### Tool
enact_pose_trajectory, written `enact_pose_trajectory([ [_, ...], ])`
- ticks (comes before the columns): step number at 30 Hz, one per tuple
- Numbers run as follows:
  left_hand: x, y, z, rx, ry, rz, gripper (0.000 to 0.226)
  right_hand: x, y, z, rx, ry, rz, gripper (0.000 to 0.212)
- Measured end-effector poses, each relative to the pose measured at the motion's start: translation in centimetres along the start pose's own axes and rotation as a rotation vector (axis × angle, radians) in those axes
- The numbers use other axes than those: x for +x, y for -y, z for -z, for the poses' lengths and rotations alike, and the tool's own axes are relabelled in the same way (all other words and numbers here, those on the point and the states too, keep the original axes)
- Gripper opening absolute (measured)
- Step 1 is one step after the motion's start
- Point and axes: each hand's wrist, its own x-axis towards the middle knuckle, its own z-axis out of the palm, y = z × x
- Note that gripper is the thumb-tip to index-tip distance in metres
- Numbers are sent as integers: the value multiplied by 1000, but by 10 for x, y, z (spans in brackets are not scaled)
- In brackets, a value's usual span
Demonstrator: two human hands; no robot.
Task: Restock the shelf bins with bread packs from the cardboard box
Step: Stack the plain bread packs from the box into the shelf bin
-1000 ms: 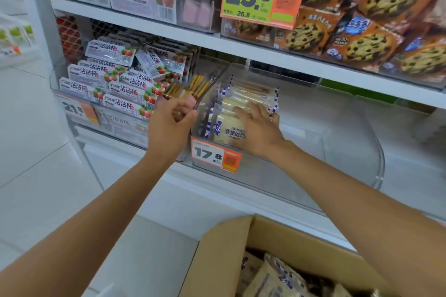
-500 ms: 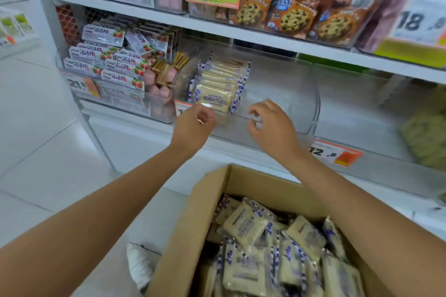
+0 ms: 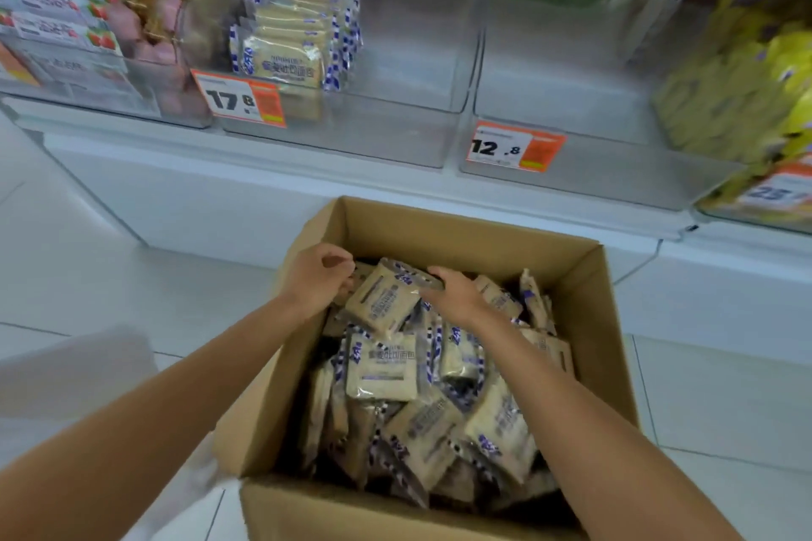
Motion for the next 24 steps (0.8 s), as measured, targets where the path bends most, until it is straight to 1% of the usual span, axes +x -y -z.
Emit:
enact_pose_trajectory([
  [1, 0, -1, -1, -33, 6, 5, 11, 9, 3, -7, 11, 23, -5, 69],
  [3, 1, -4, -1, -62, 33, 24, 13, 25, 6, -20, -89, 16, -24, 78],
  [4, 1, -4, -1, -50, 50, 32, 14, 29, 7, -25, -145, 2, -28, 75],
  [5, 2, -4, 0, -17, 71, 32, 16, 30, 9, -28, -137, -4, -21, 67],
  [6, 4, -2, 1, 39, 88, 16, 20, 30, 11, -29, -54, -3, -7, 61],
  [7, 6, -3, 2, 116, 101, -20, 27, 27, 14, -26, 67, 5, 12, 60],
  [8, 9, -4, 2, 203, 116, -78, 36, 23, 16, -20, 176, -1, 44, 64],
  [10, 13, -14, 1, 327, 154, -223, 63, 13, 23, 0, 319, -60, 130, 78],
  [12, 18, -31, -6, 410, 284, -315, 87, -3, 35, 23, 403, -61, 216, 86],
  [13, 21, -40, -10, 433, 375, -314, 88, -11, 41, 33, 438, -49, 242, 85],
  [14, 24, -48, -13, 449, 452, -292, 78, -18, 45, 43, 467, -36, 261, 83],
  [15, 26, -53, -14, 480, 496, -265, 57, -24, 47, 50, 486, -42, 272, 80],
  [16, 28, -56, -11, 486, 500, -249, 40, -28, 45, 55, 498, -65, 265, 76],
  [18, 26, -57, 6, 386, 438, -196, 31, -33, 32, 57, 476, -128, 223, 63],
  [19, 24, -54, 17, 271, 393, -161, 24, -34, 22, 50, 425, -141, 198, 56],
  [20, 23, -48, 29, 138, 363, -117, 18, -34, 12, 38, 360, -114, 171, 50],
  [22, 17, -34, 51, -98, 365, -8, 21, -31, -3, 1, 214, 25, 117, 40],
  [23, 13, -28, 58, -168, 363, 42, 26, -29, -7, -19, 131, 109, 89, 42],
  [24, 11, -21, 62, -205, 339, 82, 30, -26, -9, -40, 37, 177, 74, 52],
])
